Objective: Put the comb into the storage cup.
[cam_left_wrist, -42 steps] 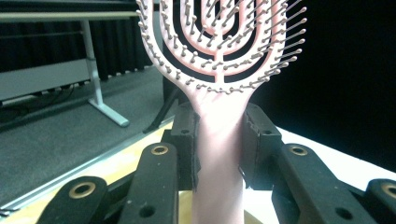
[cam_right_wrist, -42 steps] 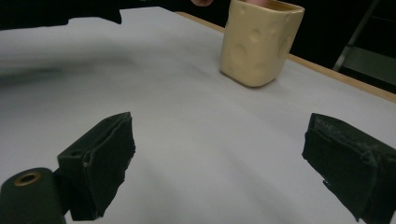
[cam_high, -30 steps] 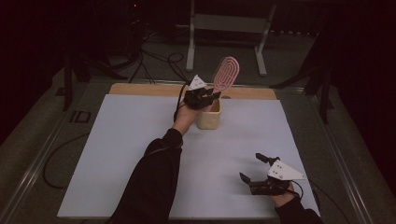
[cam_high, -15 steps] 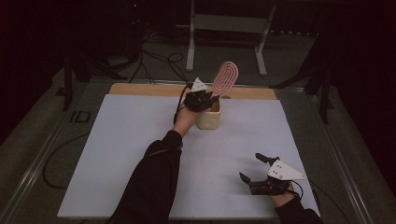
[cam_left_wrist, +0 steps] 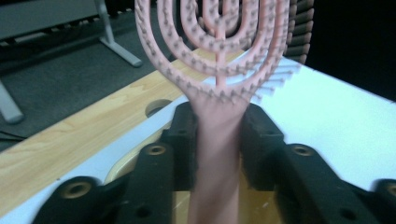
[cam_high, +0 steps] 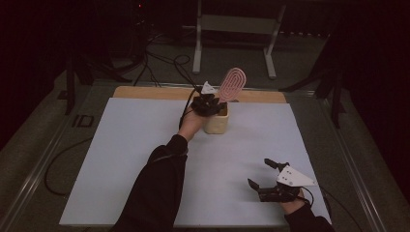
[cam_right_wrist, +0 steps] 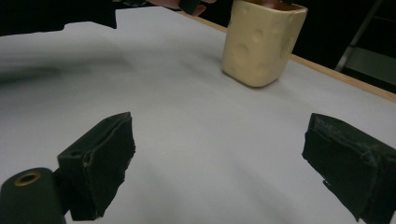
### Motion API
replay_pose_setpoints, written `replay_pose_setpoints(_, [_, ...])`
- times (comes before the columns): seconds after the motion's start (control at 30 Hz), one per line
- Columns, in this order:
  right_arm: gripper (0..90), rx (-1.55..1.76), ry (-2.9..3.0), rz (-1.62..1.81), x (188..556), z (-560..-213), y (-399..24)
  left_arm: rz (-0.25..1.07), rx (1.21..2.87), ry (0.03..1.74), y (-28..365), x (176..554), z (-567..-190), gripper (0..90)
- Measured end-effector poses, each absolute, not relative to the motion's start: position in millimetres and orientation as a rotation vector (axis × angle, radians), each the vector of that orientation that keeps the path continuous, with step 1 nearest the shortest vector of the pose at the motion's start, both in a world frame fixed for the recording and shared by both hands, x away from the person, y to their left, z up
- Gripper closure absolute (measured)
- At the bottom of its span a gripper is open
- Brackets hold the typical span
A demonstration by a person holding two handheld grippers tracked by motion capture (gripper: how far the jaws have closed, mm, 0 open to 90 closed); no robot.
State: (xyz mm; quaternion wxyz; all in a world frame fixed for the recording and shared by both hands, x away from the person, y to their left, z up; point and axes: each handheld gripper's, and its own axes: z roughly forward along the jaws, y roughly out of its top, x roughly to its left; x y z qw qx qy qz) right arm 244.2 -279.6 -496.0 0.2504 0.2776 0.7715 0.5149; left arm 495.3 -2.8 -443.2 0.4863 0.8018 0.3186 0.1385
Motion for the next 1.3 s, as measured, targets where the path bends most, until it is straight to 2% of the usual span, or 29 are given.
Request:
replay_pose_setpoints(0.03, [8.6,0.756,2.1,1.403,244,-496,-280,0.326,1.958,0.785,-2,496,-442,49.1])
replay_pose_setpoints(0.1, [8.5,0.76,2.104,1.403,244,-496,-280,0.332,1.965,0.787,2,495,-439,39.4])
replay_pose_setpoints(0.13, [8.5,0.759,2.102,1.4,244,-496,-280,0.318,1.963,0.791,4,495,-436,27.2])
replay_pose_setpoints(0.17, [8.6,0.761,2.1,1.402,244,-496,-280,0.301,1.963,0.801,5,495,-434,27.2])
replay_pose_setpoints(0.33, [8.5,0.762,2.098,1.402,244,-496,-280,0.265,1.984,0.772,9,492,-427,3.0])
replay_pose_setpoints(0.47, [8.6,0.761,2.1,1.4,244,-496,-280,0.263,2.0,0.77,12,489,-425,0.0])
replay_pose_setpoints(1.3, [8.6,0.767,2.103,1.391,245,-497,-279,0.238,2.05,0.706,47,460,-405,0.0])
